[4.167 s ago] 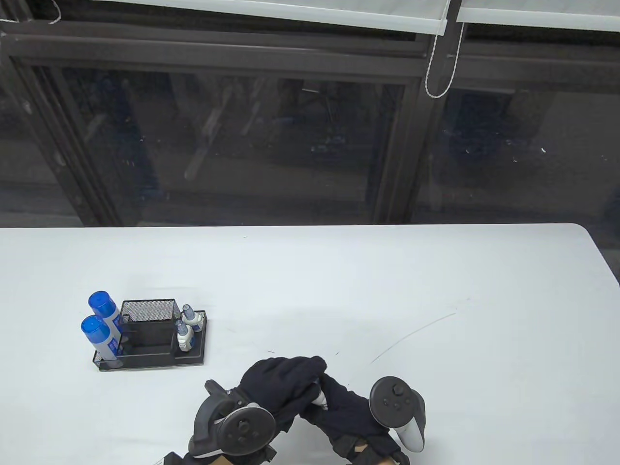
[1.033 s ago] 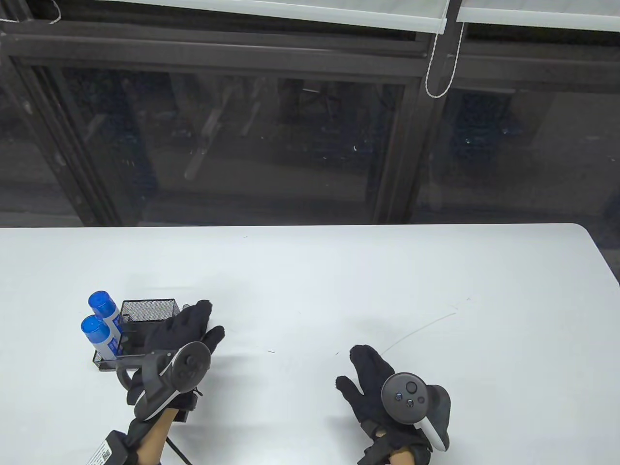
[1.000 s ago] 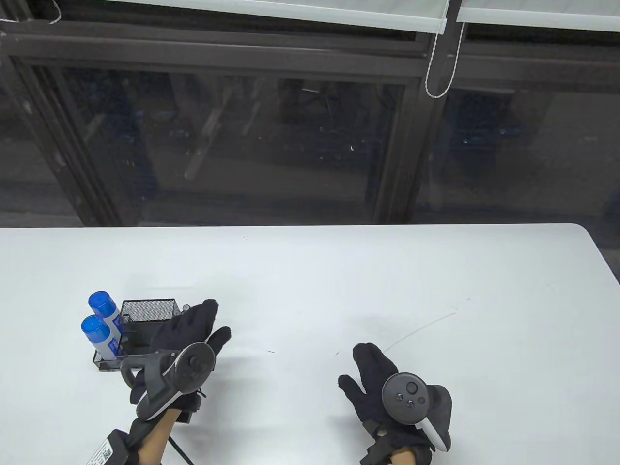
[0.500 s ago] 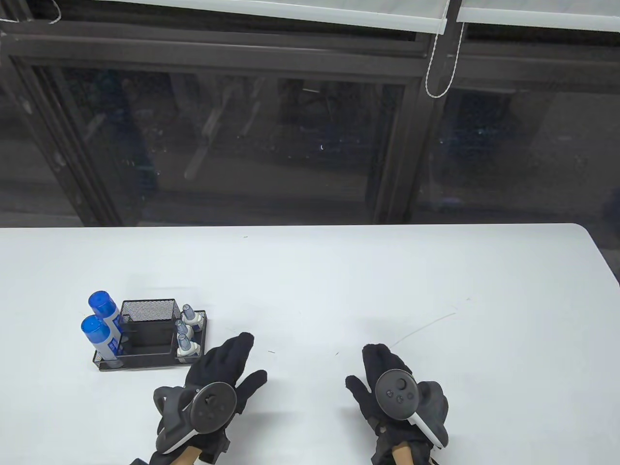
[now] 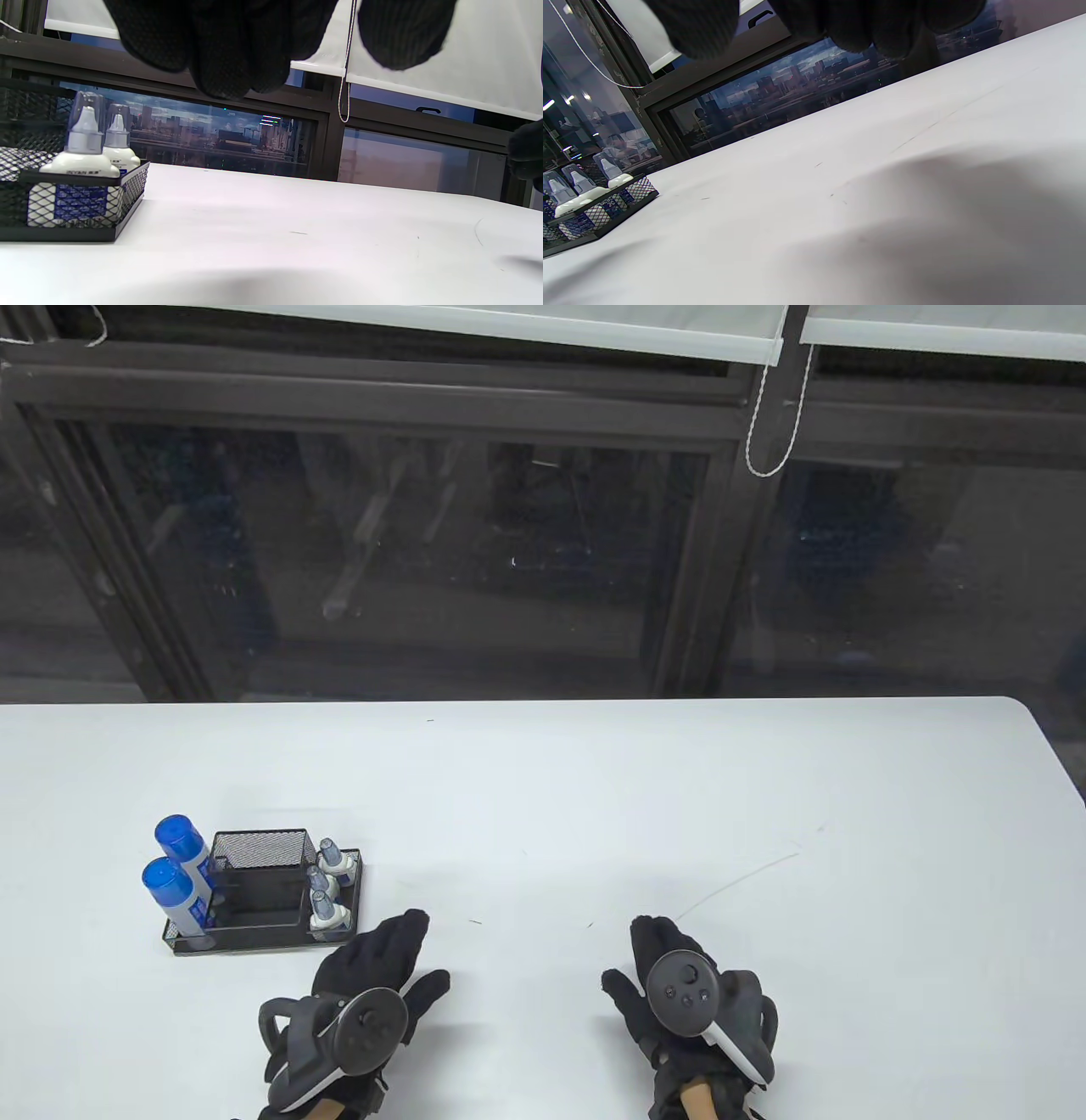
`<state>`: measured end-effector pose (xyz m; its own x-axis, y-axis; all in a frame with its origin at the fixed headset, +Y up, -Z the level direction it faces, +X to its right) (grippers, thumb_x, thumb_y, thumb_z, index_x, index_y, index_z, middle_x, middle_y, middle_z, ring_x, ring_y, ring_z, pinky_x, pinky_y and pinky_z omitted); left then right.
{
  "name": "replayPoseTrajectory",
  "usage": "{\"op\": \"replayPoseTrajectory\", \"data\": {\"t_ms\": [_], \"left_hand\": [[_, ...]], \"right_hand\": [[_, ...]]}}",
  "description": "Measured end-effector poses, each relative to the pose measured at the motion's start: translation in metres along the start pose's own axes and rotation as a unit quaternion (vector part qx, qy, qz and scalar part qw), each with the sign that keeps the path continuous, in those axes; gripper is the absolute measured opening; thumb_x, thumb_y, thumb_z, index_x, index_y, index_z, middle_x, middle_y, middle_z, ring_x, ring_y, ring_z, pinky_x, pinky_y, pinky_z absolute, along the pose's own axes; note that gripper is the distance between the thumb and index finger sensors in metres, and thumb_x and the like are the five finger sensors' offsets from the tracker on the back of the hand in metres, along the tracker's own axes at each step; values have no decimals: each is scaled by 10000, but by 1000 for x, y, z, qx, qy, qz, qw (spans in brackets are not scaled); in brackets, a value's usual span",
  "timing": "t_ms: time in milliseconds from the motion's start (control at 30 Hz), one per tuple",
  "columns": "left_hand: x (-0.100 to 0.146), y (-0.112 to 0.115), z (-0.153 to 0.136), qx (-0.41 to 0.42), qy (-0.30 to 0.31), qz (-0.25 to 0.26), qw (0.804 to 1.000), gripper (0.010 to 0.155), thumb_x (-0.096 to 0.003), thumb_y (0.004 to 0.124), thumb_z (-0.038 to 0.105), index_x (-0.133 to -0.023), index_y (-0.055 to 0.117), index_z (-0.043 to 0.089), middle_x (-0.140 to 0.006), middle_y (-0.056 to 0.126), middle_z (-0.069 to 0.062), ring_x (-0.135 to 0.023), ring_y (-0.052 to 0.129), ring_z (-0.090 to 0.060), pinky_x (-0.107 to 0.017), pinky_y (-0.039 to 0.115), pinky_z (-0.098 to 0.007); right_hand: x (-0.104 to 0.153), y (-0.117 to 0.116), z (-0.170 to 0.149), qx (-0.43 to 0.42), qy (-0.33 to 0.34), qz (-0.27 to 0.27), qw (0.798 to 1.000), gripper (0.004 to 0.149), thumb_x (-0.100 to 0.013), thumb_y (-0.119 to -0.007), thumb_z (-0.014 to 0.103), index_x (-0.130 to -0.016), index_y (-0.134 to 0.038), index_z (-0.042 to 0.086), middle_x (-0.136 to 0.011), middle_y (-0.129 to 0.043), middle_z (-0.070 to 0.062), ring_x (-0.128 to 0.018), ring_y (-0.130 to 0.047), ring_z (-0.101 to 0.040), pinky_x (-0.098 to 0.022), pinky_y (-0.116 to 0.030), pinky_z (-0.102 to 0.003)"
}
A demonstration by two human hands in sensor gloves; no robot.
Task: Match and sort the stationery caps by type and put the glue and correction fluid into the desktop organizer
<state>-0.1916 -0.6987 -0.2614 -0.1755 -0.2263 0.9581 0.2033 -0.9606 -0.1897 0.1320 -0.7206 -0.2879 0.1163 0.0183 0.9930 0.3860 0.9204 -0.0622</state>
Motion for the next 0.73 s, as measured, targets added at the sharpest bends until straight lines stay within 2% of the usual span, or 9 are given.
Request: {"op": "replayPoseTrajectory", "data": {"t_ms": [733], "left_hand": [[2,2,3,-3,8,-1,1000,700,-541,691,622,-1133,567,270,-1120,772,-38,-963,894,-283,-687,744,-521]], "right_hand": [[-1,-8,5,-5,11,26,1000,703,-527,-718,478,-1112,-508,148,-1146,-516,-195,-1013,-596,-456,-731,-496,-636]]}}
Point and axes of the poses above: the tracker on the back of each hand, its own z axis roughly to the thumb side, its own x axis roughly from the fingertips to the wrist, y = z × x, the point moved 1 cm from there along -x, roughly from the wrist to the fingertips
